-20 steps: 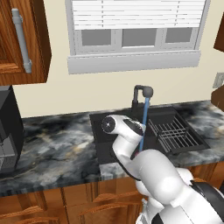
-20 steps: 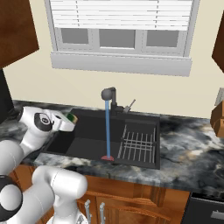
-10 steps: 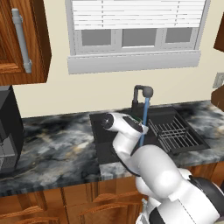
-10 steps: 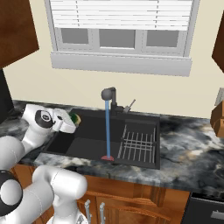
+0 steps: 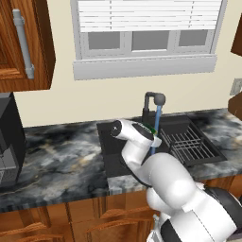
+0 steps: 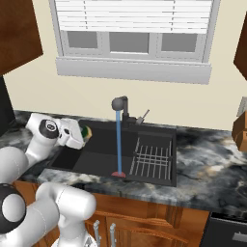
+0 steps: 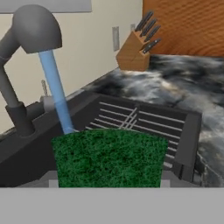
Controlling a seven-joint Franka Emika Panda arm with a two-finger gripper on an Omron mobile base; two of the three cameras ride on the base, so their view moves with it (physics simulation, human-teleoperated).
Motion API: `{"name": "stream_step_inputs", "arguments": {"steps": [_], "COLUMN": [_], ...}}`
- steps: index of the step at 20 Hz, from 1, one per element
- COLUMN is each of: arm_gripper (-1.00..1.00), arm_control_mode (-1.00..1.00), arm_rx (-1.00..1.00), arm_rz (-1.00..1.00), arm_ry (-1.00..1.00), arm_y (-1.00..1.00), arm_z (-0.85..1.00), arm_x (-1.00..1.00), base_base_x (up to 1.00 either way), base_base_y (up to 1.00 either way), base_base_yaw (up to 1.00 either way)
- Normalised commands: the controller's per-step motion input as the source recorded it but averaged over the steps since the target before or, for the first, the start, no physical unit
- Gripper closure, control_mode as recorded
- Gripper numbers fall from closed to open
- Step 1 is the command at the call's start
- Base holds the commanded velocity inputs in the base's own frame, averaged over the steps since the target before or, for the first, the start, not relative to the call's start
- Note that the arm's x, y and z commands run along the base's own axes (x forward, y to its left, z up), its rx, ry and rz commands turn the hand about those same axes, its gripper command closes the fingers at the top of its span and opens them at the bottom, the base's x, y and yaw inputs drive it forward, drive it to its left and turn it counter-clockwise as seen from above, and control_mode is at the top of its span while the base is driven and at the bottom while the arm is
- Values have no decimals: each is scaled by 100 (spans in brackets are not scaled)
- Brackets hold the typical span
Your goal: Soak the sponge with water for a few seconds and then drop it inside the sink.
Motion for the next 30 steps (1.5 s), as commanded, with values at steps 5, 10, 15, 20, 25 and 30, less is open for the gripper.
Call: {"name": "stream_step_inputs", "arguments": {"steps": [5, 10, 15, 20, 25, 30], "arm_gripper": [100, 100, 100, 100, 100, 100], "arm_control_mode": [-100, -100, -100, -100, -100, -100], "arm_rx": [7, 6, 3, 0, 0, 0], "arm_rz": [-10, -9, -6, 0, 0, 0], "arm_ry": [-1, 0, 0, 1, 3, 4], "arm_y": [-11, -12, -18, -20, -15, -3], "arm_z": [0, 0, 0, 0, -1, -1], "arm_x": [-28, -23, -1, 2, 9, 0], "base_base_x": [0, 0, 0, 0, 0, 0], "base_base_y": [0, 0, 0, 0, 0, 0], "base_base_yaw": [0, 0, 0, 0, 0, 0]}}
